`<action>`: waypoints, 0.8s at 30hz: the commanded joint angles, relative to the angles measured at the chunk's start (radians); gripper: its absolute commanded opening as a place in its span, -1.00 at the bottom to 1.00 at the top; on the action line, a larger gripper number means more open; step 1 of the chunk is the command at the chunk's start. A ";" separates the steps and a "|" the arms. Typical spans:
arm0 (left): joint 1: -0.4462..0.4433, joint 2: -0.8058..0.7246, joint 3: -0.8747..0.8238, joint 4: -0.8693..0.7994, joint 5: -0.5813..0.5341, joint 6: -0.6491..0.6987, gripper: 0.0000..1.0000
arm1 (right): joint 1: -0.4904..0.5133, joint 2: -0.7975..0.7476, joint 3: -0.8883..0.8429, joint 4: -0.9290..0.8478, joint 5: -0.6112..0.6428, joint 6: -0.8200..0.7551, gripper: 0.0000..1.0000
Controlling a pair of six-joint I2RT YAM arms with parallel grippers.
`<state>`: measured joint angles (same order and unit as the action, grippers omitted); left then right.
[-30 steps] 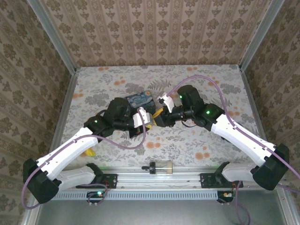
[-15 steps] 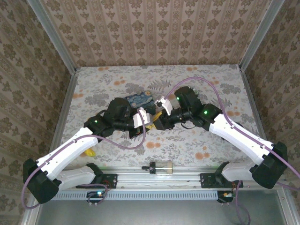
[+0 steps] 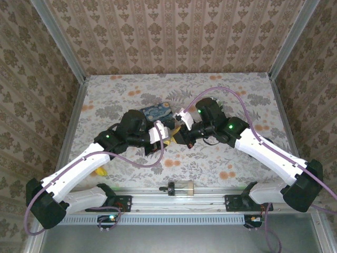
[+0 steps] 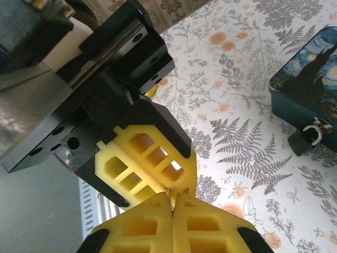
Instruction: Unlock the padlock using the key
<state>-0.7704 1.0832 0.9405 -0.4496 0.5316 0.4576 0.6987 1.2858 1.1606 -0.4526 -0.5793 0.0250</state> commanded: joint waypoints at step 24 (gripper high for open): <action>0.205 -0.201 -0.212 0.658 -0.086 -0.784 0.08 | -0.191 -0.052 -0.323 0.850 0.069 0.665 -1.00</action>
<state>-0.5739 0.8730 0.7300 0.1032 0.4446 -0.1631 0.5224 1.2091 0.8543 0.1673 -0.5007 0.5278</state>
